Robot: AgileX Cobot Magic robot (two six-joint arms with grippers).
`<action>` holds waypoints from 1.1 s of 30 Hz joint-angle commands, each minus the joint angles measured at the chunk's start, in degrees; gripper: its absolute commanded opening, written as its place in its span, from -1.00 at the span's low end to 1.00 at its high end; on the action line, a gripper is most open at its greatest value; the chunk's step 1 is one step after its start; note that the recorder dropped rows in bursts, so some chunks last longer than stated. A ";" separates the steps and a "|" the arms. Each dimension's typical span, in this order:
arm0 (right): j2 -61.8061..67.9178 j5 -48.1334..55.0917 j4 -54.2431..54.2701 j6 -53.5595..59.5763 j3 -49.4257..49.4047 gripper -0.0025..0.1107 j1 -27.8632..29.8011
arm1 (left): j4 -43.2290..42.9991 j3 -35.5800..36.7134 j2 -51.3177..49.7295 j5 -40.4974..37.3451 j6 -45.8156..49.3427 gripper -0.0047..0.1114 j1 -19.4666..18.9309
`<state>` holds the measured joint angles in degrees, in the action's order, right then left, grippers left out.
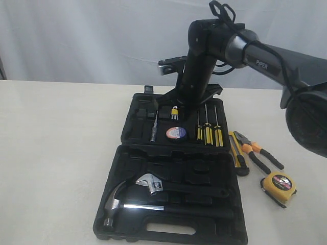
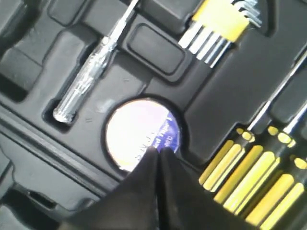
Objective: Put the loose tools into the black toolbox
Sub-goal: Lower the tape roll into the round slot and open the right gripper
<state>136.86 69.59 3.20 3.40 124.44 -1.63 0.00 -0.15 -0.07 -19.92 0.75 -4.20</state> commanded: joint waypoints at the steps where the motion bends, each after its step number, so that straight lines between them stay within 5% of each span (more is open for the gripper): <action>1: 1.37 0.37 -0.04 1.55 0.16 -0.96 0.87 | 0.00 0.15 0.07 0.31 -0.33 -0.92 0.27; 33: 3.75 0.37 4.21 4.37 0.14 -0.96 0.87 | 0.00 0.15 0.07 0.31 -0.33 -0.92 0.27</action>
<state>141.83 69.97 7.85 7.35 124.44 -1.13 0.00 -0.15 -0.07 -19.92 0.75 -4.20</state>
